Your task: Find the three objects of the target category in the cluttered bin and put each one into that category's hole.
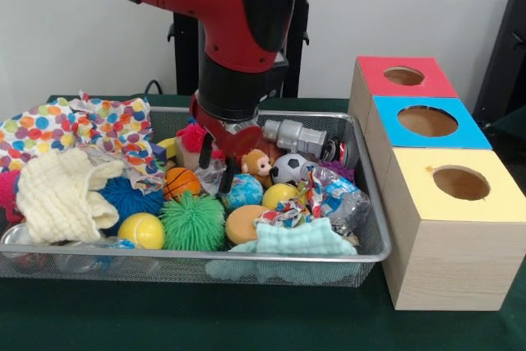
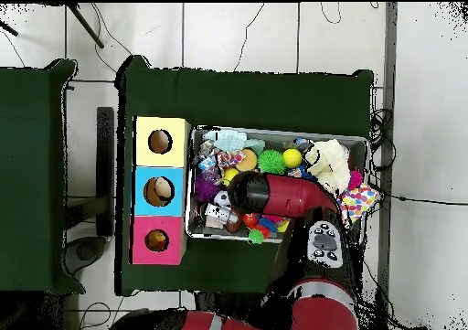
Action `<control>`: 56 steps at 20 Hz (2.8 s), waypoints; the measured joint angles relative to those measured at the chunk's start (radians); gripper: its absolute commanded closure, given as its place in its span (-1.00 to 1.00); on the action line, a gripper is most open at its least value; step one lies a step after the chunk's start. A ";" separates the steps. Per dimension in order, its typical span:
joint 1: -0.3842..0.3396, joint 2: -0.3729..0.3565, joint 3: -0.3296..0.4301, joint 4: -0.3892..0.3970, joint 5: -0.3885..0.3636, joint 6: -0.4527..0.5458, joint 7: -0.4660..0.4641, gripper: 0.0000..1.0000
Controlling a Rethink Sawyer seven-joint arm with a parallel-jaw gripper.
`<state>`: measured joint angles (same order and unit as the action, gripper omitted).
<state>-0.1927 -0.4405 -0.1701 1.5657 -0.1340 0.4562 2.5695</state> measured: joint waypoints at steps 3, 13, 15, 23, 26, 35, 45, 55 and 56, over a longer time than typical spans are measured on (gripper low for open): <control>0.011 0.001 0.000 0.001 0.000 0.000 0.000 -1.00; 0.002 -0.005 0.026 0.021 0.000 -0.011 0.000 -1.00; -0.007 -0.009 0.034 0.024 0.000 -0.017 0.000 -1.00; -0.055 -0.032 0.061 0.071 0.000 -0.049 0.000 -1.00; -0.061 -0.041 0.064 0.100 0.000 -0.056 0.000 -1.00; -0.061 -0.075 0.068 0.193 -0.009 -0.075 0.000 -1.00; -0.054 -0.072 0.071 0.228 -0.033 -0.115 0.000 -1.00; -0.020 -0.066 0.070 0.227 -0.035 -0.152 0.000 -1.00; -0.018 -0.066 0.070 0.227 -0.035 -0.152 0.000 -1.00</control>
<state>-0.2109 -0.5069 -0.0998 1.7925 -0.1687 0.3045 2.5695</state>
